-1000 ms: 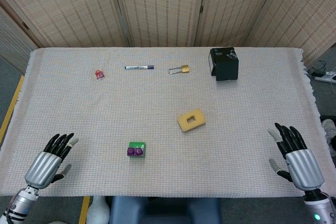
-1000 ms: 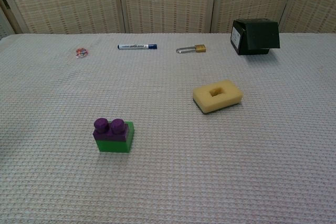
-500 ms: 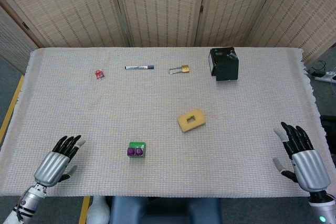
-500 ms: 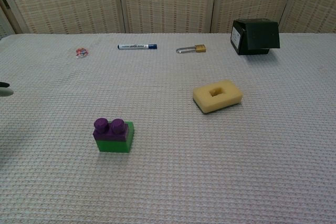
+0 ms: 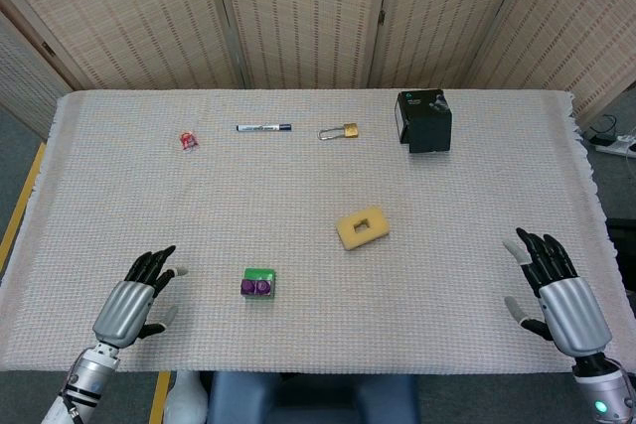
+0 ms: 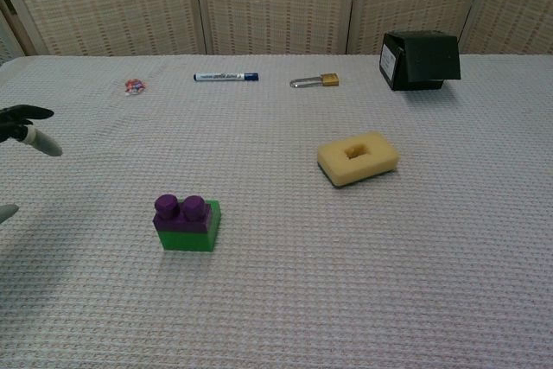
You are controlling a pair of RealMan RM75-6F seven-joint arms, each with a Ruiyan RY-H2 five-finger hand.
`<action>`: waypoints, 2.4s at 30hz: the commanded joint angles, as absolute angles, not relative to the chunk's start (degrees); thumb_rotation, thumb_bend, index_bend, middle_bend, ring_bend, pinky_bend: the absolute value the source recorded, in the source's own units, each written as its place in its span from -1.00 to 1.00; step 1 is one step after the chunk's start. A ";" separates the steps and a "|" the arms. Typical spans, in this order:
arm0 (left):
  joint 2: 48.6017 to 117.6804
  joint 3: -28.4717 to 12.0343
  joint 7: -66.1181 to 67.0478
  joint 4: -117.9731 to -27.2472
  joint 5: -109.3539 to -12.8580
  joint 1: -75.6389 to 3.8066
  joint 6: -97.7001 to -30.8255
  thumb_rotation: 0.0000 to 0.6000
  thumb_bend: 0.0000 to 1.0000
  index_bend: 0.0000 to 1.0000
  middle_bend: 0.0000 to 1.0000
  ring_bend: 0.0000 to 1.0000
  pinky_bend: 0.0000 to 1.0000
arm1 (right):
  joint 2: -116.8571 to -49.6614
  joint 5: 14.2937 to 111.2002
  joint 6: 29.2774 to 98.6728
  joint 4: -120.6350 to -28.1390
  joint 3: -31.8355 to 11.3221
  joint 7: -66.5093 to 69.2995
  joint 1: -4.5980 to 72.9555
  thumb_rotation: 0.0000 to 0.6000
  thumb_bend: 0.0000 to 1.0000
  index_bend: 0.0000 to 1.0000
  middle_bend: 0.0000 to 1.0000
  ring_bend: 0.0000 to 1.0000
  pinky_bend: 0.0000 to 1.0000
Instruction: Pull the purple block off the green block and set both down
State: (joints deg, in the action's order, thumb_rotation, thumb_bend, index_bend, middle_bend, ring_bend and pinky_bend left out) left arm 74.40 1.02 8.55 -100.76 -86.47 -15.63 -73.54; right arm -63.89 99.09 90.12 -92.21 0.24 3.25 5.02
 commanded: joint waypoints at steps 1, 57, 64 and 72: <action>75.36 -2.37 17.51 -108.46 -78.85 -17.89 -69.23 1.00 -0.12 -0.45 -1.00 -1.00 -0.97 | -63.38 99.45 90.03 -92.12 0.24 5.52 5.51 1.00 -0.22 -1.00 -1.00 -1.00 -1.00; 98.14 -5.87 39.75 -95.86 -61.67 -29.39 -67.15 1.00 -0.27 -0.16 -1.00 -1.00 -1.00 | -60.34 94.01 82.97 -91.53 -0.04 10.03 8.60 1.00 -0.22 -1.00 -1.00 -1.00 -1.00; 98.36 -5.04 37.08 -95.40 -64.02 -29.12 -68.05 1.00 -0.23 -0.06 -1.00 -1.00 -1.00 | -60.42 94.05 82.74 -92.04 0.02 9.64 8.73 1.00 -0.22 -1.00 -1.00 -1.00 -1.00; 99.45 -4.42 33.74 -93.26 -66.05 -28.96 -67.99 1.00 -0.09 0.09 -0.96 -1.00 -1.00 | -60.20 94.06 83.09 -91.94 0.01 10.33 8.61 1.00 -0.22 -1.00 -1.00 -1.00 -1.00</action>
State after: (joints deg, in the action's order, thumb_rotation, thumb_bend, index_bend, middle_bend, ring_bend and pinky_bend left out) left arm 99.19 -4.51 34.44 -93.62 -65.65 -28.98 -68.11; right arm -60.21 94.05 83.08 -91.96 0.01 10.30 8.62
